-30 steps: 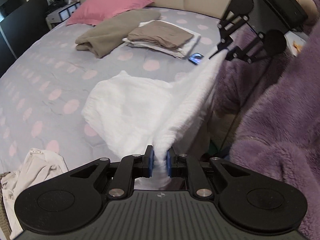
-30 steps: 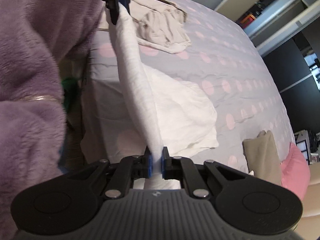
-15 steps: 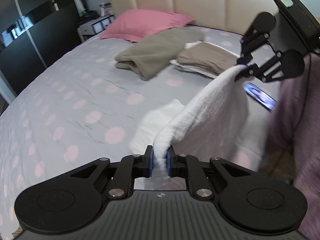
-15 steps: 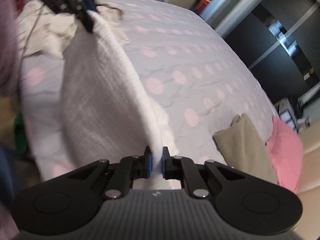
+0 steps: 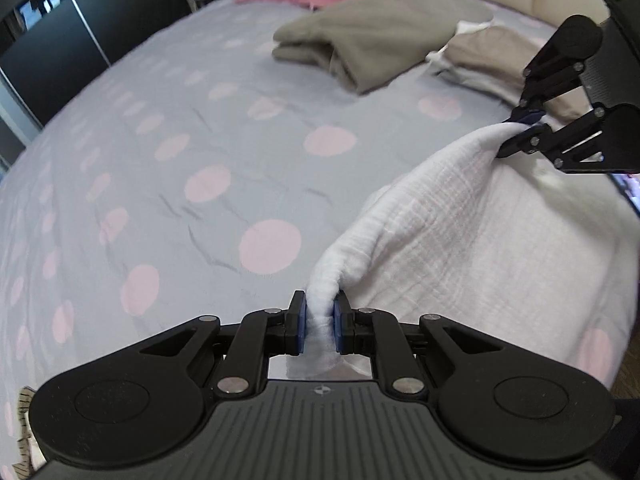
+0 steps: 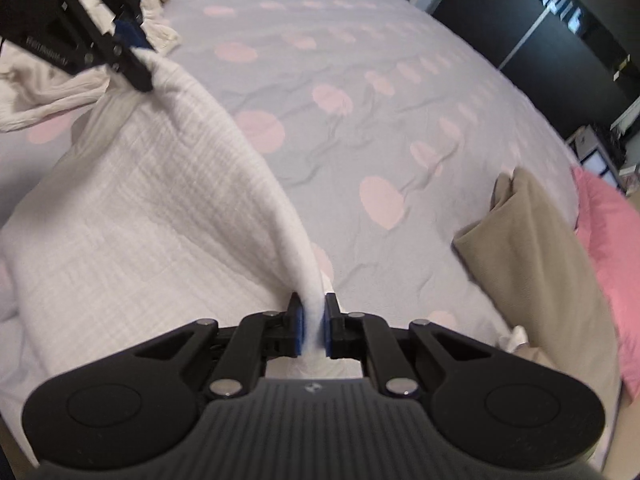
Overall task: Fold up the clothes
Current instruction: 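Lower the held gauze onto the bed with both grippers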
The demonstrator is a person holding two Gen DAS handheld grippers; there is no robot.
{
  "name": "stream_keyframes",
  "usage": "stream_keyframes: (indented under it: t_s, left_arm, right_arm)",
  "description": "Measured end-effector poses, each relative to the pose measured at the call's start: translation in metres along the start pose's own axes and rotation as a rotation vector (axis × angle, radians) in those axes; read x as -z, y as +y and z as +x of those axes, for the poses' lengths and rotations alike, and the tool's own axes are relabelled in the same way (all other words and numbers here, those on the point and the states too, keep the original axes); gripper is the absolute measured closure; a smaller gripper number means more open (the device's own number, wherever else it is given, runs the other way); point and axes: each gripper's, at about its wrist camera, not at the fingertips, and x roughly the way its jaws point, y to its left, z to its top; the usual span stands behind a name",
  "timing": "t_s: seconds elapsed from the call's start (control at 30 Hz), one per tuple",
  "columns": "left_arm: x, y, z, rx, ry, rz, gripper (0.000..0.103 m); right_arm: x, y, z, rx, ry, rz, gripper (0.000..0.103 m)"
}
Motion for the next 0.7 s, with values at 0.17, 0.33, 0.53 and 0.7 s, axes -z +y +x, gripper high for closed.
stream_keyframes:
  t_s: [0.17, 0.33, 0.53, 0.7]
  left_arm:
    - [-0.005, 0.007, 0.037, -0.003, 0.048, -0.015, 0.092]
    - [-0.009, 0.011, 0.061, -0.014, 0.070, -0.050, 0.092]
    - [-0.007, 0.008, 0.083, -0.049, 0.108, -0.053, 0.089]
    - [-0.005, 0.009, 0.070, -0.104, 0.081, -0.079, 0.071]
  right_arm:
    - [0.003, -0.009, 0.036, -0.021, 0.039, 0.041, 0.092]
    - [0.006, -0.017, 0.062, -0.023, 0.042, 0.097, 0.092]
    - [0.007, -0.013, 0.083, -0.009, 0.034, 0.110, 0.073]
    - [0.012, -0.032, 0.070, 0.065, 0.011, 0.239, 0.066]
